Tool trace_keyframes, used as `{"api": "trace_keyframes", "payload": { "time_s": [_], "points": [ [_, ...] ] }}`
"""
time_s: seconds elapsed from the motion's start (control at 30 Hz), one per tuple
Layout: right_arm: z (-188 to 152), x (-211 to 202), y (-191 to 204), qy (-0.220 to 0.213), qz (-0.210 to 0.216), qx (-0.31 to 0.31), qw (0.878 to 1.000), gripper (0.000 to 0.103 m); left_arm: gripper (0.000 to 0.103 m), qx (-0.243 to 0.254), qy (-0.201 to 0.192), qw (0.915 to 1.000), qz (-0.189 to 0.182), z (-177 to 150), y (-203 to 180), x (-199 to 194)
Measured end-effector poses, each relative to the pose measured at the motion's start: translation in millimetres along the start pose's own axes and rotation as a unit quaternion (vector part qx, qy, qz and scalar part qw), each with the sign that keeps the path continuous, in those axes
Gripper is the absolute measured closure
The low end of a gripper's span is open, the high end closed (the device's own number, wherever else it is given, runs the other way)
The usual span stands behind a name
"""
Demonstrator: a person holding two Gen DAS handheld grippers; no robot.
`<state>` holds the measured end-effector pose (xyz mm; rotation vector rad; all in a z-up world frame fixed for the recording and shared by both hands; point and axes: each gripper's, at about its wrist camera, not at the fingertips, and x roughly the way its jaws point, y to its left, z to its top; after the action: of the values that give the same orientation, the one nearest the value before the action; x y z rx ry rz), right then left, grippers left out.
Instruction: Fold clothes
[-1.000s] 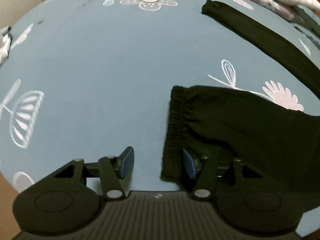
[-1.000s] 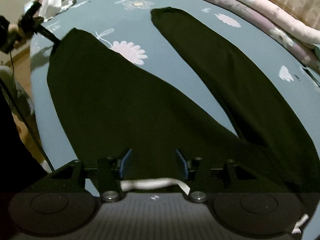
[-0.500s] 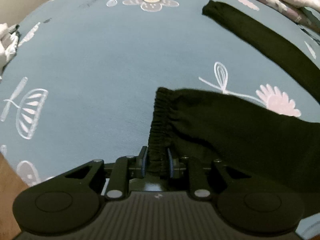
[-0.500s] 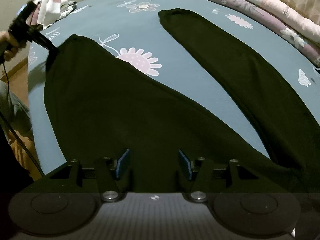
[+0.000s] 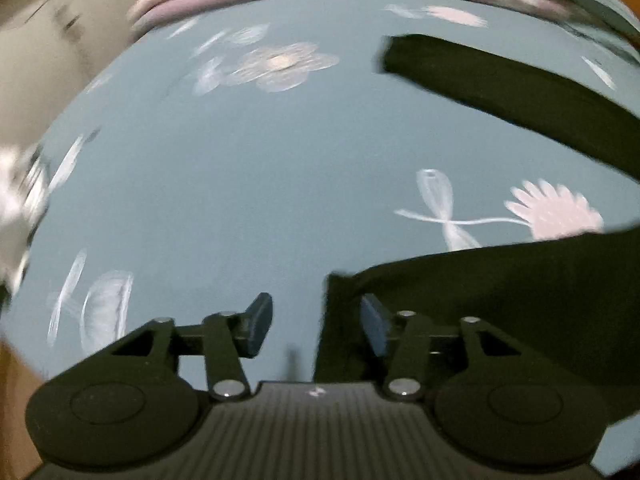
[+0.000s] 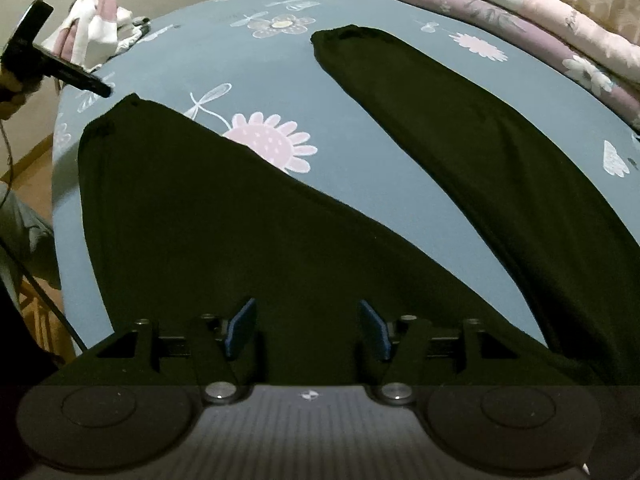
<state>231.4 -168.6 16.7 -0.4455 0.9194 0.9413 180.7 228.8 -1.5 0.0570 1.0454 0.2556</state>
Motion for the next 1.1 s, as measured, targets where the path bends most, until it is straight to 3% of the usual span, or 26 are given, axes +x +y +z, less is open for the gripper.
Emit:
{"api": "trace_keyframes", "payload": {
  "time_s": [0.17, 0.2, 0.27, 0.43, 0.6, 0.8, 0.87, 0.97, 1.1],
  "points": [
    [12.5, 11.7, 3.4, -0.002, 0.003, -0.012, 1.0, 0.04, 0.051, 0.123, -0.006, 0.9923, -0.012, 4.8, -20.0, 41.2],
    [15.0, 14.0, 4.1, -0.002, 0.003, -0.014, 1.0, 0.04, 0.055, 0.134, 0.004, 0.991, -0.011, 4.0, -19.8, 48.6],
    [20.0, 18.7, 5.5, -0.003, 0.004, -0.019, 1.0, 0.04, 0.072, 0.126, 0.015, 0.9918, -0.01, 3.7, -16.5, 60.2],
    [32.5, 30.4, 8.9, -0.005, 0.007, -0.03, 1.0, 0.04, 0.07, 0.081, -0.001, 0.9967, -0.005, 7.4, -12.1, 66.6],
    [58.4, 61.6, 6.2, -0.019, 0.017, -0.024, 0.999, 0.04, 0.07, 0.056, -0.017, 0.9982, -0.006, 6.2, -11.3, 44.9],
    [75.1, 106.7, 13.3, 0.008, 0.008, -0.067, 0.998, 0.036, 0.067, 0.09, -0.045, 0.9932, -0.059, 10.8, -36.4, 12.3],
    [81.6, 113.1, 6.7, 0.001, 0.005, -0.057, 0.998, 0.035, 0.067, 0.11, -0.051, 0.9892, -0.083, 13.5, -53.2, 11.0],
    [89.5, 122.3, 0.7, -0.01, -0.004, -0.053, 0.999, 0.025, 0.067, 0.125, -0.052, 0.9828, -0.126, 17.4, -77.4, 12.9],
    [100.8, 131.1, -7.5, -0.023, -0.024, -0.043, 0.998, 0.025, 0.067, 0.129, -0.035, 0.9744, -0.181, 18.1, -108.9, 16.9]
  ]
}}
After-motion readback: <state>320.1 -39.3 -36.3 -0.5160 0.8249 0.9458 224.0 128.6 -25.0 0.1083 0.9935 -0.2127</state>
